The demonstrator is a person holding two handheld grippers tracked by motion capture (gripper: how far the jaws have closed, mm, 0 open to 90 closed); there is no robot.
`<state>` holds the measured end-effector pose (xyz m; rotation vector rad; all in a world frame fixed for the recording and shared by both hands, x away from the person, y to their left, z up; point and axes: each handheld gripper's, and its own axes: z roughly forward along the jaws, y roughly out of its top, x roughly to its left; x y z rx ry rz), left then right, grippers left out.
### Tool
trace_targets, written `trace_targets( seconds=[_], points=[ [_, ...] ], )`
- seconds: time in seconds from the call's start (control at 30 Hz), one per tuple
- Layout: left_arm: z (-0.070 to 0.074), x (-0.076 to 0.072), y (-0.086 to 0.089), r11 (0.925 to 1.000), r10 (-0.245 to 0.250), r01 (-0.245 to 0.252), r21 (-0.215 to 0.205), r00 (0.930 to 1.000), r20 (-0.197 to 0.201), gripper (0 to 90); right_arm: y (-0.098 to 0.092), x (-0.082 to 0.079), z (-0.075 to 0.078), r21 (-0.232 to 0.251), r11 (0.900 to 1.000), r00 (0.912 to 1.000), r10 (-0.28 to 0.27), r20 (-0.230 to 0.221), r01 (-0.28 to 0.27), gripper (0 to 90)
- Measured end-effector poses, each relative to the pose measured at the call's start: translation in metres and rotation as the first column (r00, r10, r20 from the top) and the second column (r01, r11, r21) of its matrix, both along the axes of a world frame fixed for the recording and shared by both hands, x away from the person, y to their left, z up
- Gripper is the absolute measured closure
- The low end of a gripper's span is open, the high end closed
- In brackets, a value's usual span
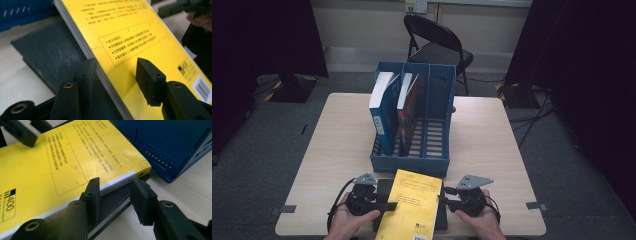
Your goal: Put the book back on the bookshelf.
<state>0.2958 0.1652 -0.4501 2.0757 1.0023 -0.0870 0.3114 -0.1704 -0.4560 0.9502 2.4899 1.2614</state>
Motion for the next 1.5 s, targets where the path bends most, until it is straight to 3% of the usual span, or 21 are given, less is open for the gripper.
trace_targets(
  seconds=[0.2, 0.3, 0.5, 0.67, 0.9, 1.0, 1.03, 1.1, 1.27, 1.33, 1.43, 1.5],
  points=[
    [-0.001, -0.001, 0.009, 0.9995, 0.004, -0.005, -0.031, 0.9995, -0.032, 50.2, 0.01, 0.011, 0.0, -0.002, 1.0, 0.9999, -0.01, 0.009, 0.01, 58.7],
    [-0.002, 0.005, 0.008, 0.9991, 0.027, -0.027, -0.033, 0.9994, -0.021, 47.9, 0.01, 0.011, -0.001, 0.004, 1.0, 0.9996, -0.026, 0.007, 0.026, 54.2],
    [-0.002, 0.019, 0.003, 0.9967, 0.076, -0.076, -0.03, 0.9971, 0.009, 44.2, 0.009, 0.003, 0.001, 0.093, 0.995, 0.997, 0.049, -0.06, -0.043, 42.6],
    [-0.005, 0.022, -0.002, 0.9965, 0.083, -0.083, -0.009, 0.9932, 0.082, 37.7, 0.017, -0.001, -0.004, 0.095, 0.993, 0.9919, 0.078, -0.099, -0.069, 37.1],
    [-0.003, 0.022, -0.007, 0.9932, 0.115, -0.116, 0.005, 0.9907, 0.072, 36.4, 0.021, -0.001, -0.005, 0.102, 0.992, 0.99, 0.085, -0.112, -0.074, 33.5],
    [-0.004, 0.024, -0.003, 0.9927, 0.118, -0.116, -0.034, 0.9918, 0.05, 37.8, 0.022, -0.001, -0.005, 0.099, 0.993, 0.9902, 0.077, -0.116, -0.066, 33.7],
    [-0.005, 0.026, 0.0, 0.9915, 0.117, -0.115, -0.061, 0.9929, 0.023, 38.0, 0.022, -0.001, -0.005, 0.098, 0.993, 0.9904, 0.075, -0.117, -0.063, 33.8],
    [-0.008, 0.029, 0.005, 0.9818, 0.135, -0.139, -0.13, 0.9902, -0.037, 38.0, 0.022, -0.002, -0.005, 0.098, 0.993, 0.9905, 0.071, -0.117, -0.06, 33.9],
    [-0.003, 0.027, 0.006, 0.9772, 0.14, -0.142, -0.157, 0.9898, -0.029, 40.6, 0.022, -0.002, -0.005, 0.098, 0.993, 0.9907, 0.07, -0.117, -0.058, 33.9],
    [-0.001, 0.027, 0.009, 0.9719, 0.136, -0.139, -0.19, 0.9903, -0.028, 40.7, 0.022, -0.002, -0.005, 0.1, 0.993, 0.9907, 0.069, -0.117, -0.058, 34.1],
    [0.002, 0.025, 0.008, 0.9619, 0.102, -0.11, -0.25, 0.9938, -0.045, 45.0, 0.022, -0.002, -0.005, 0.101, 0.993, 0.9907, 0.07, -0.117, -0.058, 34.1],
    [0.002, 0.023, 0.002, 0.9641, 0.055, -0.071, -0.256, 0.9959, -0.072, 46.6, 0.022, -0.001, -0.005, 0.103, 0.993, 0.9905, 0.071, -0.117, -0.059, 34.3]
  ],
)
